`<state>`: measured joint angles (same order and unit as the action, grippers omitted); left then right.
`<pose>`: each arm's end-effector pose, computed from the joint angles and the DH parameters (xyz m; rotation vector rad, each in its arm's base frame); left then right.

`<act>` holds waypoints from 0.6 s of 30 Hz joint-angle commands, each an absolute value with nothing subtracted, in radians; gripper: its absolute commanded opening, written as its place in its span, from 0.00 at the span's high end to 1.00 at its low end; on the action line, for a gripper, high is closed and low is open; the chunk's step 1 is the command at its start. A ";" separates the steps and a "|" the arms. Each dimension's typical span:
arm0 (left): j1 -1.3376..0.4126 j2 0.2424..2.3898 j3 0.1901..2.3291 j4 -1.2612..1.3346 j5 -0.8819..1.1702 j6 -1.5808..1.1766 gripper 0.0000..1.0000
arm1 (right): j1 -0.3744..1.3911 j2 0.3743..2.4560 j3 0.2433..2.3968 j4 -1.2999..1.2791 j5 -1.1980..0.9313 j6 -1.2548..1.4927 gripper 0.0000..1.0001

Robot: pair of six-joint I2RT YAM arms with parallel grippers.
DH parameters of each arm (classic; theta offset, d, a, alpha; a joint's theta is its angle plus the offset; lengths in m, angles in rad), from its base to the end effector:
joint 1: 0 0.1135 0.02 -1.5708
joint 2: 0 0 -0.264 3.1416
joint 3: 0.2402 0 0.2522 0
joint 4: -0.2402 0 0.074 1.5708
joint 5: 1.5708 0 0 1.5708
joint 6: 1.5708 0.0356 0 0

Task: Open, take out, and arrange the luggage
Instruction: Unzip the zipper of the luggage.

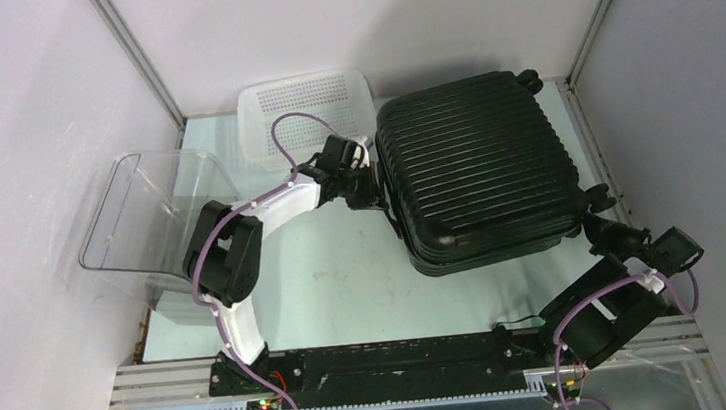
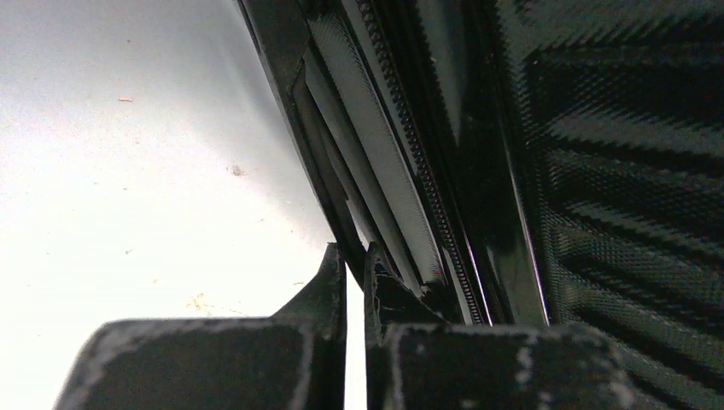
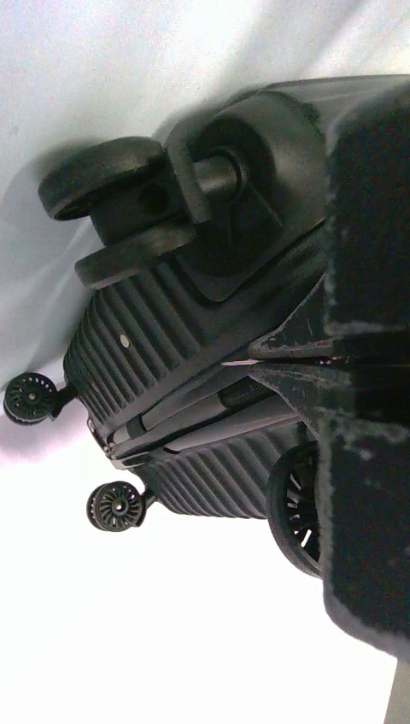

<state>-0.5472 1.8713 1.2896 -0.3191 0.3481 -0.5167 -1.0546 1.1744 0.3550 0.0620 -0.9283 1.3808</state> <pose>0.3374 -0.2198 0.1970 0.1992 2.6028 -0.8549 0.1227 -0.1585 0.1535 1.8998 1.2056 1.2403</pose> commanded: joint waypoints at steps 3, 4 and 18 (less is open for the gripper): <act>-0.516 1.899 1.247 -0.581 0.157 -0.341 1.00 | -1.070 1.253 0.384 0.417 -0.953 1.482 1.00; -0.517 1.899 1.250 -0.587 0.155 -0.335 1.00 | -1.075 1.275 0.384 0.449 -0.957 1.491 1.00; -0.533 1.885 1.314 -0.626 0.138 -0.280 1.00 | -1.026 1.568 0.397 1.168 -1.146 1.629 1.00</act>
